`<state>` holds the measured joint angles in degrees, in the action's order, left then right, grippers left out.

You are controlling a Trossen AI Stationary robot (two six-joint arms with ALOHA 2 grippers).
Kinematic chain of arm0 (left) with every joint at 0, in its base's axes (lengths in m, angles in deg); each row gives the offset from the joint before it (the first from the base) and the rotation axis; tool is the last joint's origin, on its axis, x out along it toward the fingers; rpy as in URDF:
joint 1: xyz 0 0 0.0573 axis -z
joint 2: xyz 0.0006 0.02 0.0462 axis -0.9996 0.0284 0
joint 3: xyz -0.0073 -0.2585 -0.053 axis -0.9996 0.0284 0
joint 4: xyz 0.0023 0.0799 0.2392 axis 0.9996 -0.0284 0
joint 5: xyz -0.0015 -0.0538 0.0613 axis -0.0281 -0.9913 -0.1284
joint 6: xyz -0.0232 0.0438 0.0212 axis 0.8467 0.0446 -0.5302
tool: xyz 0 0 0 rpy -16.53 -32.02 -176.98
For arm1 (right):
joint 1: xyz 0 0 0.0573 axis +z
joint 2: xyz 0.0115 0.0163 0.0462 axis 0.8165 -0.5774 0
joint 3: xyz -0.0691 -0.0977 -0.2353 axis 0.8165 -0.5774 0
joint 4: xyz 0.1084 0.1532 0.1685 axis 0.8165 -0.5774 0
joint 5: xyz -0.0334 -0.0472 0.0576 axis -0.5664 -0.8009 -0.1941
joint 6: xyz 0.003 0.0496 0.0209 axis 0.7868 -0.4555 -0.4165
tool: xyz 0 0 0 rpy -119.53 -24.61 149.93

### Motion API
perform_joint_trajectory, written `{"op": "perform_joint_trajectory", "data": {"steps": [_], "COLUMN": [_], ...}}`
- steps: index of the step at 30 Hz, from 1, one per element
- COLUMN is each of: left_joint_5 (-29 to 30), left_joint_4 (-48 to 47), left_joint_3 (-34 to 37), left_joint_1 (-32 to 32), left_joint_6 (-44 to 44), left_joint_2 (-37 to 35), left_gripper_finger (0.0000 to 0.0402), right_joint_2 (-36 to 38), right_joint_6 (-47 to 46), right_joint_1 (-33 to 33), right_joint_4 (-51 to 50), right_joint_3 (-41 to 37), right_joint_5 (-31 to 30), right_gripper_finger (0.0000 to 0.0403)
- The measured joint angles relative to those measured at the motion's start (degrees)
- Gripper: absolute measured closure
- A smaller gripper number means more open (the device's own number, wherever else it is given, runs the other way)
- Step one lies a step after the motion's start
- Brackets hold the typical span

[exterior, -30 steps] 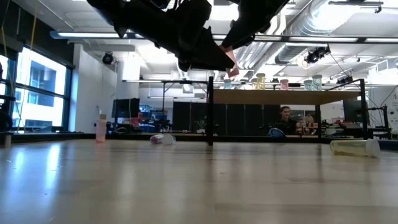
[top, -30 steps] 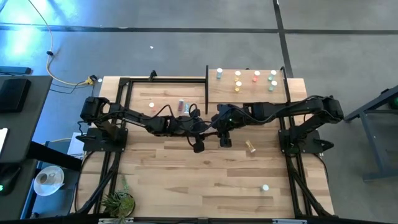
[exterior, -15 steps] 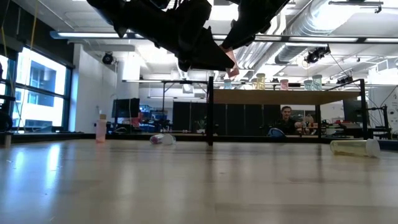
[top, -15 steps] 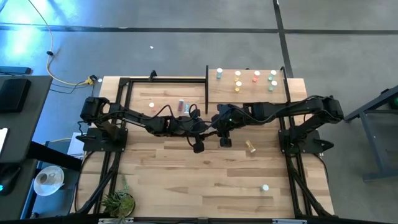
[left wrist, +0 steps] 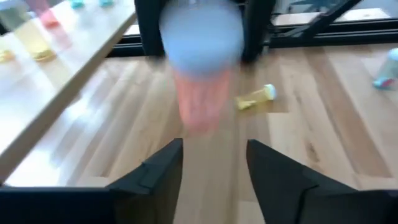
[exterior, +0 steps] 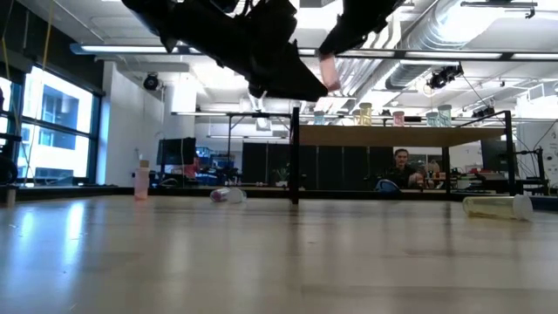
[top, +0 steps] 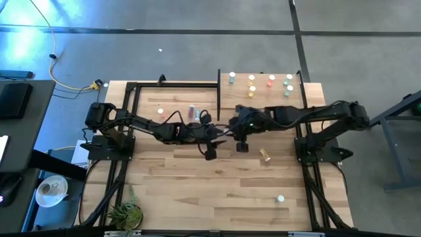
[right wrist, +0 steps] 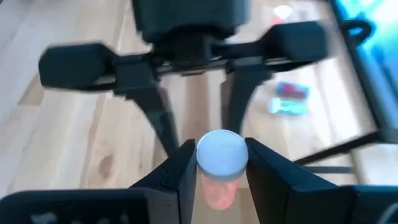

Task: Pick and place medicine bottles onto shelf by color
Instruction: Put the bottom pink medicine bottle aligned with the other pink medicine bottle on the shelf

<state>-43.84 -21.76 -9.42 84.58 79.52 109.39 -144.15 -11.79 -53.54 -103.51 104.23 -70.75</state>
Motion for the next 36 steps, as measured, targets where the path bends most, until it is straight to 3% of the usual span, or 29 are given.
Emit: {"op": "perform_joint_trajectory", "data": {"steps": [7, 24, 29, 36], "left_joint_5": [3.39, 3.32, 3.1, 2.85], "left_joint_4": [0.04, -0.04, 0.0, -0.48], "left_joint_3": [0.02, 0.04, 0.02, 0.03], "left_joint_1": [-0.92, -10.98, -14.36, -17.86], "left_joint_6": [-3.31, -7.53, -8.09, -8.09], "left_joint_2": [-0.27, -7.64, -9.02, -9.27], "left_gripper_finger": [0.0196, 0.0208, 0.0209, 0.021], "right_joint_2": [8.46, 23.67, 27.98, 34.66], "right_joint_6": [-0.81, -3.57, -9.78, -14.51], "right_joint_1": [0.0, -0.8, -4.16, -7.95], "right_joint_4": [-1.06, -7.61, -7.62, 3.08], "right_joint_3": [0.0, -0.24, -8.65, -21.57], "right_joint_5": [-10.39, -34.66, -37.5, -38.78], "right_gripper_finger": [0.0295, 0.0295, 0.0295, 0.0295]}}
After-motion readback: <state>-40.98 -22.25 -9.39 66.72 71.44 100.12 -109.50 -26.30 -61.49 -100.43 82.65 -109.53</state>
